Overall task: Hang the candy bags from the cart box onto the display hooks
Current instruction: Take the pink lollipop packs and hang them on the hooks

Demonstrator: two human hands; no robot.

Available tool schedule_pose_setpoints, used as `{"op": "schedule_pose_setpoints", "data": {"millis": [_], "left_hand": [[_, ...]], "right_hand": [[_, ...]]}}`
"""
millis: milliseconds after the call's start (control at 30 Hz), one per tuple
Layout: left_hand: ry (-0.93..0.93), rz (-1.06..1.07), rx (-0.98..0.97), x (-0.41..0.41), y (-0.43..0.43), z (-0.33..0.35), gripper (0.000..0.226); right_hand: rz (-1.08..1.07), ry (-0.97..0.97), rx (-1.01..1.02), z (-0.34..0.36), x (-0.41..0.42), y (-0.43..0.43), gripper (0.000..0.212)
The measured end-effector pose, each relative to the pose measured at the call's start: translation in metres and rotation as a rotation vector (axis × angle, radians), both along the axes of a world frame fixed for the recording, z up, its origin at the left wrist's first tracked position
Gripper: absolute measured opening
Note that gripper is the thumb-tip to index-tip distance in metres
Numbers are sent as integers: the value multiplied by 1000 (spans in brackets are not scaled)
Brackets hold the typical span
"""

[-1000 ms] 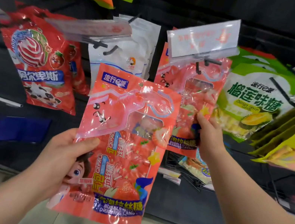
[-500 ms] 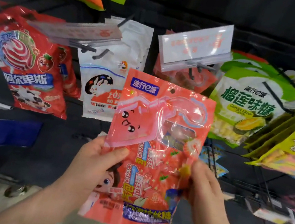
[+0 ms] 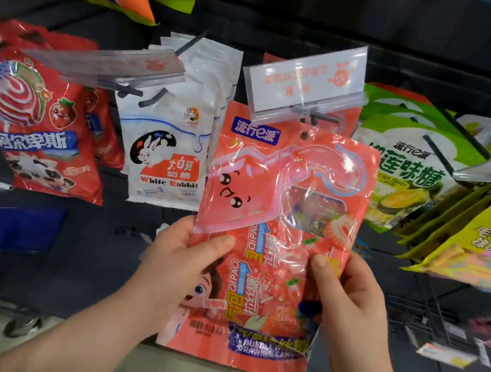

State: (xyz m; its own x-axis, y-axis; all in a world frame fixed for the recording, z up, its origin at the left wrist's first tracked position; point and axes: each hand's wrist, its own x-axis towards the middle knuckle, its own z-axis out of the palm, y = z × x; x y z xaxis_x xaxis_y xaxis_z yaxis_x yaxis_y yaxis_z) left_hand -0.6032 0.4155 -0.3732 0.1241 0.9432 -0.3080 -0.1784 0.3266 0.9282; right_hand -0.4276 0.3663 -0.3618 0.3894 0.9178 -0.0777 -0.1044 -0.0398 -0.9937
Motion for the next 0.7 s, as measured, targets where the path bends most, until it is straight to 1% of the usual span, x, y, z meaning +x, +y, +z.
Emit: {"op": "schedule_pose_setpoints", "data": {"millis": [200,400,500,633,700], "left_hand": [[13,-11,0,3,2,1,16],[51,-33,8,5,14,0,15],[113,-65,18,10,33,-1,11],[215,-80,48,22,67,-4,17],[274,-69,50,29,84,-5,16]], "right_hand": [[-13,27,17,-1,3,3,6],[-14,1,12,-5,5,16,9],[-38,-84,-12,-8,12,36,9],[-68,-198,-50,-14,25,72,12],[-77,-268,-72,-15,30,93,16]]}}
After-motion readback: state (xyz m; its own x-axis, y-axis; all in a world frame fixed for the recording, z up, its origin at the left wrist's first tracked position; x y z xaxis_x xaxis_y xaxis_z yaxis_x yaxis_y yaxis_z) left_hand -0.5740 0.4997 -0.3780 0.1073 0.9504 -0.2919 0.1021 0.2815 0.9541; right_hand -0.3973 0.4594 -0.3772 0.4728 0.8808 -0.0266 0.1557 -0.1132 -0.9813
